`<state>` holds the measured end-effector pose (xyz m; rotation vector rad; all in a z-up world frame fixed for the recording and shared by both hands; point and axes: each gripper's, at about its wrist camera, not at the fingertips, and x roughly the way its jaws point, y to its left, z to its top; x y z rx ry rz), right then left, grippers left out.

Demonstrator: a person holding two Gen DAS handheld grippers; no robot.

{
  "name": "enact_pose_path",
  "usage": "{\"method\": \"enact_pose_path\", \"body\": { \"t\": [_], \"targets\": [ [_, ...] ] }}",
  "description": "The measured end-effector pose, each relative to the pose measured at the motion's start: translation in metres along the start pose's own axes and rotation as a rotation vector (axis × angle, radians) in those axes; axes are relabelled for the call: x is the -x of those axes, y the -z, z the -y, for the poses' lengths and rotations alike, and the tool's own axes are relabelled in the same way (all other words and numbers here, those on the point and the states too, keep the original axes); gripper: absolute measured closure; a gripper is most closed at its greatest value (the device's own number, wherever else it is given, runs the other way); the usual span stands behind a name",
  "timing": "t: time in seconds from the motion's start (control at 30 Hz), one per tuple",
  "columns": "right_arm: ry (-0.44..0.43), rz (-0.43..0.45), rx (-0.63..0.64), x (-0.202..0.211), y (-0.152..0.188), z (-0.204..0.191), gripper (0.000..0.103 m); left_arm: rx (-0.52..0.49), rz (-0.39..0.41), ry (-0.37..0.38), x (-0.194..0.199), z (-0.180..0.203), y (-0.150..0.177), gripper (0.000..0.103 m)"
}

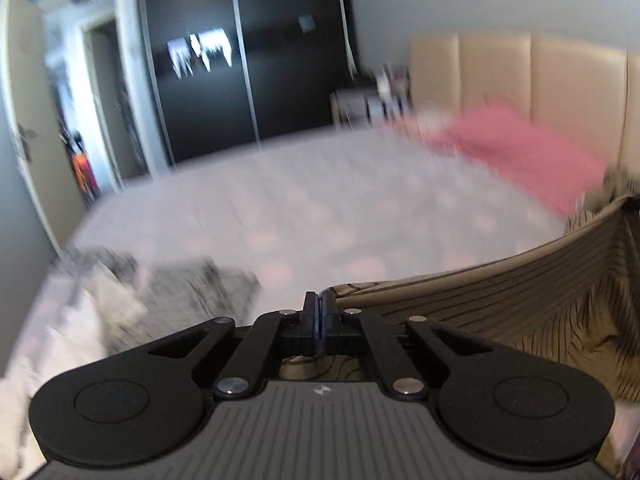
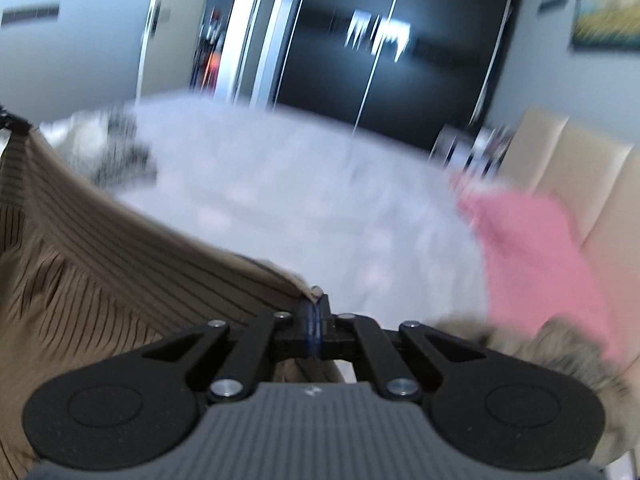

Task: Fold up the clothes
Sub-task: 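Lift the brown striped shirt high with both grippers and shake it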

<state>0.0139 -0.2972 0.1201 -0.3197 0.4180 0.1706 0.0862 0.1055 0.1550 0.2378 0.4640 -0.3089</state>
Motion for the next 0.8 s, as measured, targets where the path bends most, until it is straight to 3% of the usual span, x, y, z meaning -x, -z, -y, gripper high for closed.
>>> {"method": "enact_pose_path", "body": {
  "t": [0.13, 0.3, 0.43, 0.53, 0.67, 0.8],
  "targets": [
    [0.083, 0.203, 0.056, 0.074, -0.049, -0.003, 0.102, -0.010, 0.175, -0.074, 0.085, 0.003, -0.037, 0.103],
    [0.237, 0.521, 0.067, 0.179, -0.112, -0.004, 0.102, -0.013, 0.428, -0.138, 0.185, 0.012, -0.079, 0.103],
    [0.362, 0.720, 0.085, 0.246, -0.149, -0.009, 0.102, 0.002, 0.619, -0.189, 0.253, 0.023, -0.104, 0.103],
    [0.418, 0.792, 0.114, 0.281, -0.167, -0.014, 0.102, 0.008, 0.740, -0.213, 0.294, 0.033, -0.118, 0.103],
    [0.469, 0.894, 0.080, 0.326, -0.183, -0.014, 0.102, -0.005, 0.838, -0.230, 0.332, 0.048, -0.137, 0.103],
    [0.513, 0.959, 0.093, 0.362, -0.194, -0.016, 0.102, -0.016, 0.862, -0.240, 0.346, 0.057, -0.145, 0.103]
  ]
}}
